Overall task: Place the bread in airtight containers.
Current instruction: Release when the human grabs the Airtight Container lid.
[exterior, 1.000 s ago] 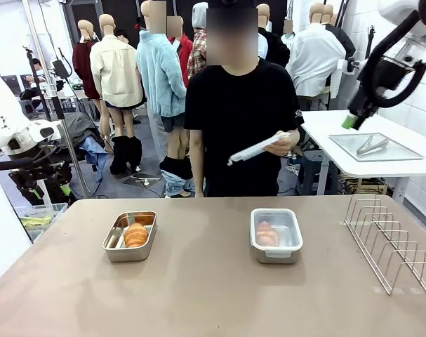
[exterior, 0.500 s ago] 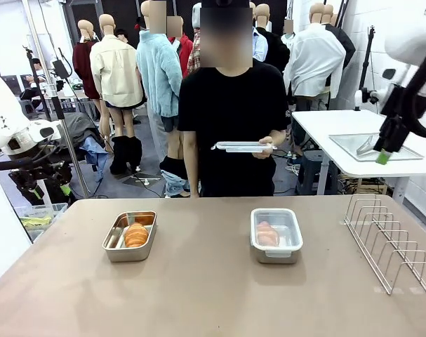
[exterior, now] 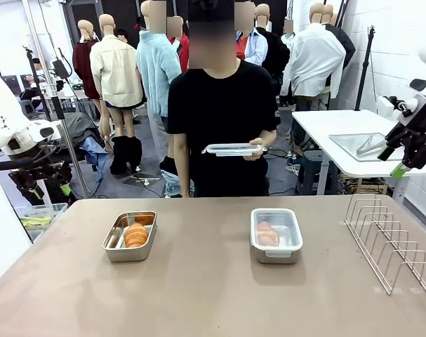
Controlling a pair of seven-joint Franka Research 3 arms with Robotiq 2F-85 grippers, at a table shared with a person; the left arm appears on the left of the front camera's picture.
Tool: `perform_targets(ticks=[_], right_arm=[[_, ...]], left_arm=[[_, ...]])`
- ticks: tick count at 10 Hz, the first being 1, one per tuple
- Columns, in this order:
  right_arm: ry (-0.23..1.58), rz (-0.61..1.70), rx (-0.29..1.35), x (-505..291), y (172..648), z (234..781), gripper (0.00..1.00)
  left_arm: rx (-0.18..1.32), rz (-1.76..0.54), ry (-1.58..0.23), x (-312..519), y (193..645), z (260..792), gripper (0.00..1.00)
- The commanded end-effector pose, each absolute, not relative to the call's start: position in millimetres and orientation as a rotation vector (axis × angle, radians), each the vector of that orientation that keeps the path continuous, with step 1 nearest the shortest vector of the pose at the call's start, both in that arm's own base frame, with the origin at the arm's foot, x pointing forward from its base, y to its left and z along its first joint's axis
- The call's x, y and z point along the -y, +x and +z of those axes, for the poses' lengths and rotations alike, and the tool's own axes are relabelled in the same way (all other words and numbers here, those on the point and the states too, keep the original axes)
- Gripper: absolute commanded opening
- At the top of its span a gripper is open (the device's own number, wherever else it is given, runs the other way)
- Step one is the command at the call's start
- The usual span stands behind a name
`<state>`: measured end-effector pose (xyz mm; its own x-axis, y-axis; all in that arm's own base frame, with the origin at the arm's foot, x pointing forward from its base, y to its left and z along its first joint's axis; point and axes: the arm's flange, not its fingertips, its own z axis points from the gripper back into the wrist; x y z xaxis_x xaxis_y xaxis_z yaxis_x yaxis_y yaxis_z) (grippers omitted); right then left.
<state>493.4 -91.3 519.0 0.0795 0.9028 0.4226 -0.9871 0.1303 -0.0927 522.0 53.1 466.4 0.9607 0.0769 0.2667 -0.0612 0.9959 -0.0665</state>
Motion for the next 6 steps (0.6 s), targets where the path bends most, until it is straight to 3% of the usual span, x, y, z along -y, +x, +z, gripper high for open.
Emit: perform_targets(ticks=[1,6], right_arm=[[0.205,1.410,0.383,82.0,497.0,522.2,0.92],[0.205,1.410,0.383,82.0,497.0,522.2,0.92]], left_arm=[[0.274,0.062,-0.045,-54.3,521.5,468.1,0.78],[0.274,0.062,-0.045,-54.3,521.5,468.1,0.78]])
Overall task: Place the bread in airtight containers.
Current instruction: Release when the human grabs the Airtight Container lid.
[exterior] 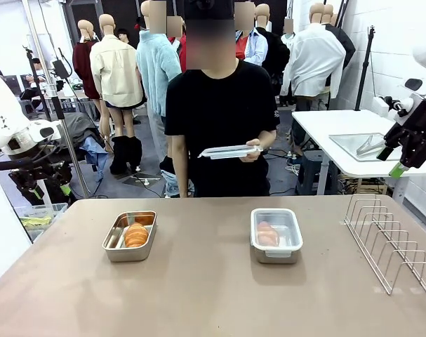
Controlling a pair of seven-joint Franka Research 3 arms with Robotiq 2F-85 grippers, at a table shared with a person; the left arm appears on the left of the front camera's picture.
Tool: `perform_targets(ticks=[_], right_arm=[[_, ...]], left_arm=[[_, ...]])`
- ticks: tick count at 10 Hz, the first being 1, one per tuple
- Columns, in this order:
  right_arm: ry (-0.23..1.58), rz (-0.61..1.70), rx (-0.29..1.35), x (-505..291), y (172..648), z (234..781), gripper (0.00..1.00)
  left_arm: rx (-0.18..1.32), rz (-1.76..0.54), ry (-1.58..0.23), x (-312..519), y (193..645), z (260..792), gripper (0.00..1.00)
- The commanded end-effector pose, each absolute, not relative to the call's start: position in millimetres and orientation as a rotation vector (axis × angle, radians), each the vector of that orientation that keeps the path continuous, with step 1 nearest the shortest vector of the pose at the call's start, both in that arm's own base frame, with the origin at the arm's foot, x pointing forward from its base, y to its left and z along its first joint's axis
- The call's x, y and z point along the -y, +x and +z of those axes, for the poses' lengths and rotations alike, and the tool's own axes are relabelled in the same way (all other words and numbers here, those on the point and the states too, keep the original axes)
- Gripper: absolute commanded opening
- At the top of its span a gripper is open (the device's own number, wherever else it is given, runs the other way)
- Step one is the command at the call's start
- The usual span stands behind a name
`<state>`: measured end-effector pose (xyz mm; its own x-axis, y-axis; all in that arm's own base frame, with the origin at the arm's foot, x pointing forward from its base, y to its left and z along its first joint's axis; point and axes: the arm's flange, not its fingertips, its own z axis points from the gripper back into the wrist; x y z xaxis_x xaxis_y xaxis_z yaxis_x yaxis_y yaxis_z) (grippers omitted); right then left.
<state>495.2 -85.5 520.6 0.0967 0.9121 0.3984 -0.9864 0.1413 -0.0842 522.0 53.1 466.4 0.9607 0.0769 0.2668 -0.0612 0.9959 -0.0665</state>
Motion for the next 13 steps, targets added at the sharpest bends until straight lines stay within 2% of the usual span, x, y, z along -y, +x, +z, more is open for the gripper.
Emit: perform_targets(ticks=[1,13], right_arm=[[0.205,1.410,0.383,82.0,497.0,522.2,0.92],[0.205,1.410,0.383,82.0,497.0,522.2,0.92]], left_arm=[[0.274,0.062,-0.045,-54.3,521.5,468.1,0.78],[0.274,0.062,-0.045,-54.3,521.5,468.1,0.78]])
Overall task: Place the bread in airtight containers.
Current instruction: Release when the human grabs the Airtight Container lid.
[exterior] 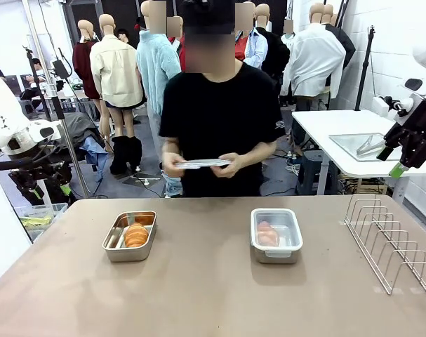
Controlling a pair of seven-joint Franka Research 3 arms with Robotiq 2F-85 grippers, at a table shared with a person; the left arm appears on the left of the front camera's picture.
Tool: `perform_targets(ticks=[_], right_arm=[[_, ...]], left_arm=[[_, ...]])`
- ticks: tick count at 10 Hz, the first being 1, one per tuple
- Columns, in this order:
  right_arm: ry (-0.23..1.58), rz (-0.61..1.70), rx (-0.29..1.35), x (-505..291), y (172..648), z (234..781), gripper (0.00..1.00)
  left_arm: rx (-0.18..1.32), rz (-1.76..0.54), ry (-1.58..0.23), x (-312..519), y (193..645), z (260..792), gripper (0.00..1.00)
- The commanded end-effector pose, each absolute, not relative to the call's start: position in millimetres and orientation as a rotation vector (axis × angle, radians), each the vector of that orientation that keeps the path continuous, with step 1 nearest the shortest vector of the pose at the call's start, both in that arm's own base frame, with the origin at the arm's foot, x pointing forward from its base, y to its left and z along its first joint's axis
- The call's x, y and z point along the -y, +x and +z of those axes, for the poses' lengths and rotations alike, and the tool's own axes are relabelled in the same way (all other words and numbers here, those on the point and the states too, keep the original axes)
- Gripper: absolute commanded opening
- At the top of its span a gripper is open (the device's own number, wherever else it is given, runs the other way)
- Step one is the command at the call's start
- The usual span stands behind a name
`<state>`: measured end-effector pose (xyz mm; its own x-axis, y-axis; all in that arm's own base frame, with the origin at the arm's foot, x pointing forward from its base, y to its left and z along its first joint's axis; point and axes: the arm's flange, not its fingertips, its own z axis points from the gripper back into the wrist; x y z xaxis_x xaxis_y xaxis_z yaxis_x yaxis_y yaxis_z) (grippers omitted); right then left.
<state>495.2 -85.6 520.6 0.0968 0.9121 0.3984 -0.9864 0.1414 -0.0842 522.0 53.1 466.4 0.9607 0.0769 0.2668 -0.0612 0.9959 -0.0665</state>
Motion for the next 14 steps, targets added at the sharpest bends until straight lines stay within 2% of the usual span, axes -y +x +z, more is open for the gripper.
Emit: perform_targets(ticks=[1,14], right_arm=[[0.205,1.410,0.383,82.0,497.0,522.2,0.92],[0.205,1.410,0.383,82.0,497.0,522.2,0.92]], left_arm=[[0.274,0.062,-0.045,-54.3,521.5,468.1,0.78],[0.274,0.062,-0.045,-54.3,521.5,468.1,0.78]])
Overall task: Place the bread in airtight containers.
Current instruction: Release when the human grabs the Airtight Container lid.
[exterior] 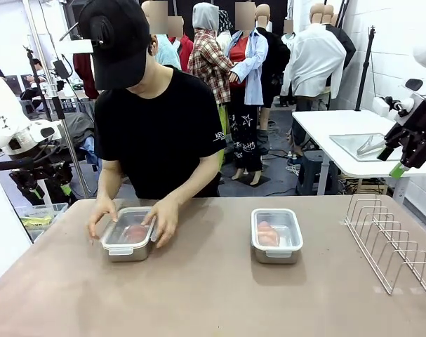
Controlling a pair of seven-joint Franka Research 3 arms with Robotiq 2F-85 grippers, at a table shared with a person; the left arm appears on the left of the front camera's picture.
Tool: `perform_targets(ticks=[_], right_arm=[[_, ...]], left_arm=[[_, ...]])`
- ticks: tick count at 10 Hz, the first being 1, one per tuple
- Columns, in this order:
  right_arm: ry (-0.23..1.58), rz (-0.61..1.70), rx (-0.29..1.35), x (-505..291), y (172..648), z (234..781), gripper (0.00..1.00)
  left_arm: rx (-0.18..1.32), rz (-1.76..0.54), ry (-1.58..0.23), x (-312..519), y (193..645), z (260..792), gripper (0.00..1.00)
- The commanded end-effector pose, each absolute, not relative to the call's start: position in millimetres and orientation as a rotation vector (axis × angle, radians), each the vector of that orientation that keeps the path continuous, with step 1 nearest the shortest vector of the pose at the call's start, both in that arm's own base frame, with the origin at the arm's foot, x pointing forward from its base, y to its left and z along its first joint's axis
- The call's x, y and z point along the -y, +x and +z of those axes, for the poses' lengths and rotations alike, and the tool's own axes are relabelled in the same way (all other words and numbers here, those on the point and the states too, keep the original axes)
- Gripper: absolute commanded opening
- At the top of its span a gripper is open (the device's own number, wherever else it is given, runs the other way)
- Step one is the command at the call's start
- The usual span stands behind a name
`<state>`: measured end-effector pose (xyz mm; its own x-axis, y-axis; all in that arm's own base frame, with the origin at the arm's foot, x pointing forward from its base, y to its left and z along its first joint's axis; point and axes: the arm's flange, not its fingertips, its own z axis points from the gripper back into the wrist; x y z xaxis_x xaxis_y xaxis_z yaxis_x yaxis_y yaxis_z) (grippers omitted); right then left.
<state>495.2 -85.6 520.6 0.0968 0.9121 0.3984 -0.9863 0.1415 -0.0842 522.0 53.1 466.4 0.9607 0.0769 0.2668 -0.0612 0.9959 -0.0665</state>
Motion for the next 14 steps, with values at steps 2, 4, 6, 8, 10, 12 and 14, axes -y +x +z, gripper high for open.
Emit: perform_targets(ticks=[2,4,6,8,10,12,14], right_arm=[[0.205,1.410,0.383,82.0,497.0,522.2,0.92],[0.205,1.410,0.383,82.0,497.0,522.2,0.92],[0.205,1.410,0.383,82.0,497.0,522.2,0.92],[0.205,1.410,0.383,82.0,497.0,522.2,0.92],[0.205,1.410,0.383,82.0,497.0,522.2,0.92],[0.205,1.410,0.383,82.0,497.0,522.2,0.92],[0.205,1.410,0.383,82.0,497.0,522.2,0.92]], left_arm=[[0.274,0.062,-0.045,-54.3,521.5,468.1,0.78],[0.274,0.062,-0.045,-54.3,521.5,468.1,0.78],[0.274,0.062,-0.045,-54.3,521.5,468.1,0.78],[0.274,0.062,-0.045,-54.3,521.5,468.1,0.78],[0.274,0.062,-0.045,-54.3,521.5,468.1,0.78],[0.274,0.062,-0.045,-54.3,521.5,468.1,0.78],[0.274,0.062,-0.045,-54.3,521.5,468.1,0.78]])
